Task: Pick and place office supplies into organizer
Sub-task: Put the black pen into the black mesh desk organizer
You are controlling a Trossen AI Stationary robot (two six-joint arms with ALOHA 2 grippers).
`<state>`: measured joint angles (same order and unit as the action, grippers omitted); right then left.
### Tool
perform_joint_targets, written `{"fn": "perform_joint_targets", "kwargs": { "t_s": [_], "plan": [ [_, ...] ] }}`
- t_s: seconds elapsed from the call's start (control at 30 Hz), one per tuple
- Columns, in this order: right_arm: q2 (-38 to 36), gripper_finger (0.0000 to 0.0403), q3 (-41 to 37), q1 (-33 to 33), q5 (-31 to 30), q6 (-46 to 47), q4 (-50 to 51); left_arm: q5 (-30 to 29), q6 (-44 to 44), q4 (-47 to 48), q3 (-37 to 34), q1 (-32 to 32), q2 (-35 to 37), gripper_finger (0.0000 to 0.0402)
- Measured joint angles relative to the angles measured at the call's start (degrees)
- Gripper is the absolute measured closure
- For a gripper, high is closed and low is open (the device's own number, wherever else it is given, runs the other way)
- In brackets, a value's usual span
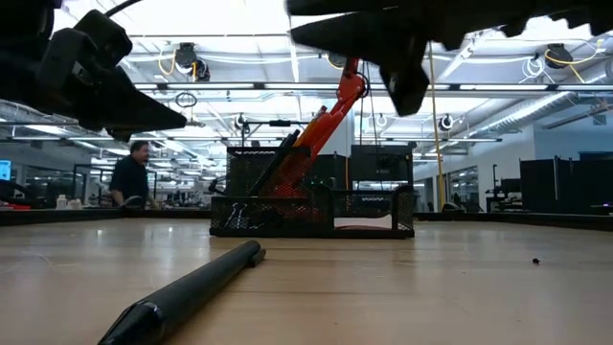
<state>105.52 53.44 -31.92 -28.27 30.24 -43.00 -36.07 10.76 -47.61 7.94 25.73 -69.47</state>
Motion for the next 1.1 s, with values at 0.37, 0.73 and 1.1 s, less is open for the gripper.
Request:
{"fn": "perform_joint_targets", "kwargs": {
  "t_s": [0.37, 0.73, 1.1],
  "plan": [
    [6.17, 0.0206, 20.72, 0.49, 1.0, 25.71, 34.6, 0.04, -0.86, 4.2, 0.02, 0.61, -0.01, 0.0376],
    [7.78, 0.0252, 30.81, 2.09, 2.8, 34.29, 46.35, 0.0, -6.6, -1.99, 0.02, 0.6, 0.51, 0.0397],
    [7.78, 0.0264, 30.8, 4.75, 14.11, 46.95, 59.54, 0.04, -11.04, -3.05, 0.07, 0.6, 3.65, 0.037]
  ]
}}
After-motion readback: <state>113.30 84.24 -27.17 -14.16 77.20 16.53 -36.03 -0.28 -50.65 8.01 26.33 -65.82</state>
